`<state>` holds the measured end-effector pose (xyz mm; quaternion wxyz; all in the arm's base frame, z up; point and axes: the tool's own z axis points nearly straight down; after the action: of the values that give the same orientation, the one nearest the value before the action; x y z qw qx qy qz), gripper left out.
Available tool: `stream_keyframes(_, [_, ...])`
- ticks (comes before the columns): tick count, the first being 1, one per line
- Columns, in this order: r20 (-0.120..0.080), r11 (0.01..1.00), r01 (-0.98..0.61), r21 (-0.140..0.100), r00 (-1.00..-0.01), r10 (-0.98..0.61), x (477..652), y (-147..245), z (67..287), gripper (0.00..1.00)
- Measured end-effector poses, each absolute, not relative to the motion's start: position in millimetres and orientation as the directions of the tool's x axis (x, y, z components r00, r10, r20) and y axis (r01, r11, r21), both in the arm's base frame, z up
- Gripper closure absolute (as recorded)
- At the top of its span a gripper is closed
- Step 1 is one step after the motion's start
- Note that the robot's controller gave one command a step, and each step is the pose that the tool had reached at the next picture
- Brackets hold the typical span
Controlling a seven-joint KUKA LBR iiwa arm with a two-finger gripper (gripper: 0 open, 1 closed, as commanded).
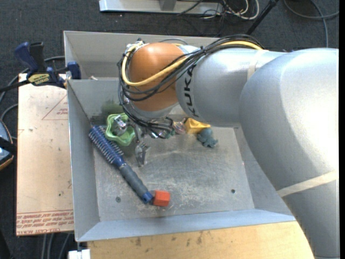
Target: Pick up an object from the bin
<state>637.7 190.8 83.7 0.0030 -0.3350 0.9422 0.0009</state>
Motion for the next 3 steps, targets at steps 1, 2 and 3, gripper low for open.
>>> stream_keyframes(1, [-0.007,0.601,-0.799,-0.010,-0.601,-0.799,644.1,233.5,78.8,0.00])
stream_keyframes(2, [0.005,0.210,-0.978,-0.011,-0.210,-0.978,610.2,243.6,82.4,0.00])
stream_keyframes(3, [-0.009,0.211,-0.977,-0.014,-0.211,-0.977,611.9,248.6,87.9,1.00])
